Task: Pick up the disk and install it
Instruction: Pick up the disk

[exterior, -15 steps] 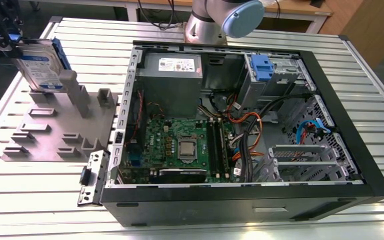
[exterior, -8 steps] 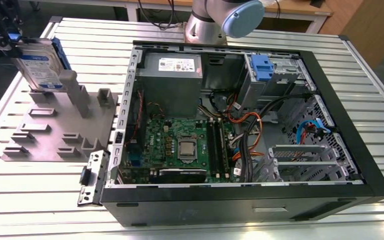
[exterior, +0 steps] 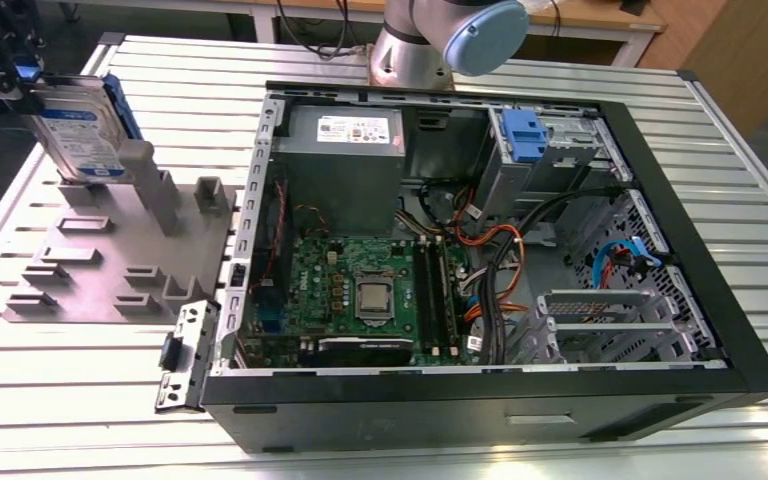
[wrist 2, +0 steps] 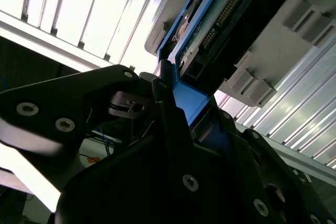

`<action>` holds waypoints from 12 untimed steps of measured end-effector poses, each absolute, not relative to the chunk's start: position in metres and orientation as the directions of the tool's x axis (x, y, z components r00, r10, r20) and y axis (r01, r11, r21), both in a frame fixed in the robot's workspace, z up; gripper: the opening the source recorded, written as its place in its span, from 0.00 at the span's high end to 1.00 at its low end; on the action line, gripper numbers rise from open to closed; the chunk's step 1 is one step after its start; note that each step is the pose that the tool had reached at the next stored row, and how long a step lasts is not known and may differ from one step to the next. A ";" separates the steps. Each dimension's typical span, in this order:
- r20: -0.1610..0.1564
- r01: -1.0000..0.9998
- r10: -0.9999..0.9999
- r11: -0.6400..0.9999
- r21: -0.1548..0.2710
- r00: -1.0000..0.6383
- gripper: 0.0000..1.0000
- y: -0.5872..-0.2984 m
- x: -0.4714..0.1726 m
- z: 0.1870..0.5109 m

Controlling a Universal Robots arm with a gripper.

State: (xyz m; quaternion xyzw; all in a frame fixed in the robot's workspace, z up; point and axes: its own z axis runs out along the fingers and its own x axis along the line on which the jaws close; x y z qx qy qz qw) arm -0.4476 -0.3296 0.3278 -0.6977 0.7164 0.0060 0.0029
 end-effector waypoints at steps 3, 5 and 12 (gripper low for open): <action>-0.012 -1.000 -1.000 0.026 0.005 -0.026 0.64 -0.330 -0.448 0.329; -0.012 -1.000 -1.000 0.026 0.005 -0.026 0.64 -0.330 -0.448 0.329; -0.012 -1.000 -1.000 0.026 0.005 -0.026 0.64 -0.330 -0.448 0.331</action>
